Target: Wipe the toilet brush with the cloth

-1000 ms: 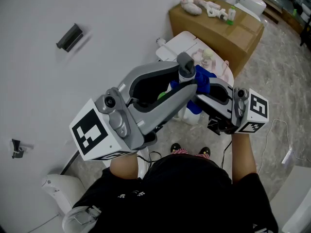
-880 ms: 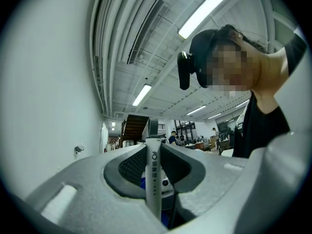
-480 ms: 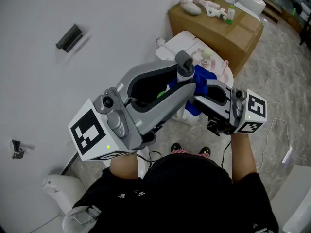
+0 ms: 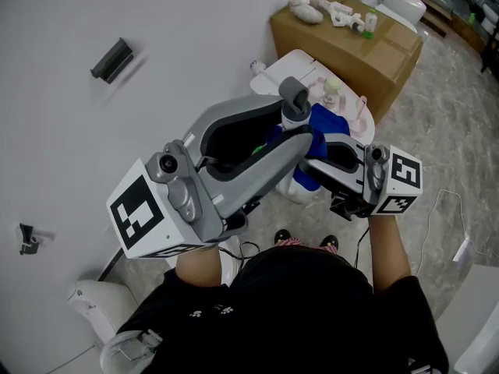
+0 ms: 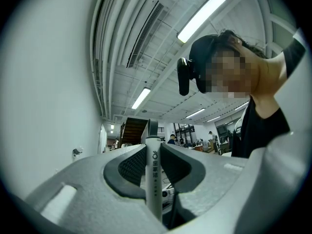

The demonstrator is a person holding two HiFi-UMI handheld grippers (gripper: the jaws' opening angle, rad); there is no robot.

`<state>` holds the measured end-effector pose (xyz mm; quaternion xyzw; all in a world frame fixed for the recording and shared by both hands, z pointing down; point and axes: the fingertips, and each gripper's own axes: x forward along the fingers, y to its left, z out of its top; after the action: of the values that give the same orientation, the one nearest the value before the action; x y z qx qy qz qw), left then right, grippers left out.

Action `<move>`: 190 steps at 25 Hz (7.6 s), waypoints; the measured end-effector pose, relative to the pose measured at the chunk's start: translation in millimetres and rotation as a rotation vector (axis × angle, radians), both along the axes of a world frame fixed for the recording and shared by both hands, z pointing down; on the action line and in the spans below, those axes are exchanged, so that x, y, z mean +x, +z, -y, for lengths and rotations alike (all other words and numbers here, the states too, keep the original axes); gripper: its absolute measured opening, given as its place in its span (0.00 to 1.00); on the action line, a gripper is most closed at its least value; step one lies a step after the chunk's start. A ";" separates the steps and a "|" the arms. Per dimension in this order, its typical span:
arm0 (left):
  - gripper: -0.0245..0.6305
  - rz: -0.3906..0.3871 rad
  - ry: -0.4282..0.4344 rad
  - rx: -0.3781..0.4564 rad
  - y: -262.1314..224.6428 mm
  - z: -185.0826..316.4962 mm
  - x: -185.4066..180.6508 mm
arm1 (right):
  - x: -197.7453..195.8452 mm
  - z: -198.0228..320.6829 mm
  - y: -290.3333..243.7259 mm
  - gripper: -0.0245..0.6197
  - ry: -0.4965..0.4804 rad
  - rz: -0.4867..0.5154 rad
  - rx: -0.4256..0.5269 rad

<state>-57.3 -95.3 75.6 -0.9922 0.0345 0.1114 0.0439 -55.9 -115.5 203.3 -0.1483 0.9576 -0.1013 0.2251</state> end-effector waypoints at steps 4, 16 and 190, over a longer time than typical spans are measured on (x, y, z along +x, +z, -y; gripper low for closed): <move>0.18 -0.010 0.002 0.006 -7.3 -8.0 -8.2 | -9.0 -6.1 3.1 0.14 -0.007 -0.005 -0.024; 0.18 -0.019 0.003 0.004 -7.3 -7.7 -7.9 | -14.9 -4.7 28.9 0.14 -0.023 -0.048 -0.071; 0.18 0.375 -0.193 -0.081 154.9 33.7 -56.4 | 28.0 11.0 62.8 0.14 0.486 -0.270 -0.115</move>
<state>-113.7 -129.1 230.5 -0.9886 0.1250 -0.0813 0.0203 -27.9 -126.4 266.1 -0.3984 0.9079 -0.0777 0.1044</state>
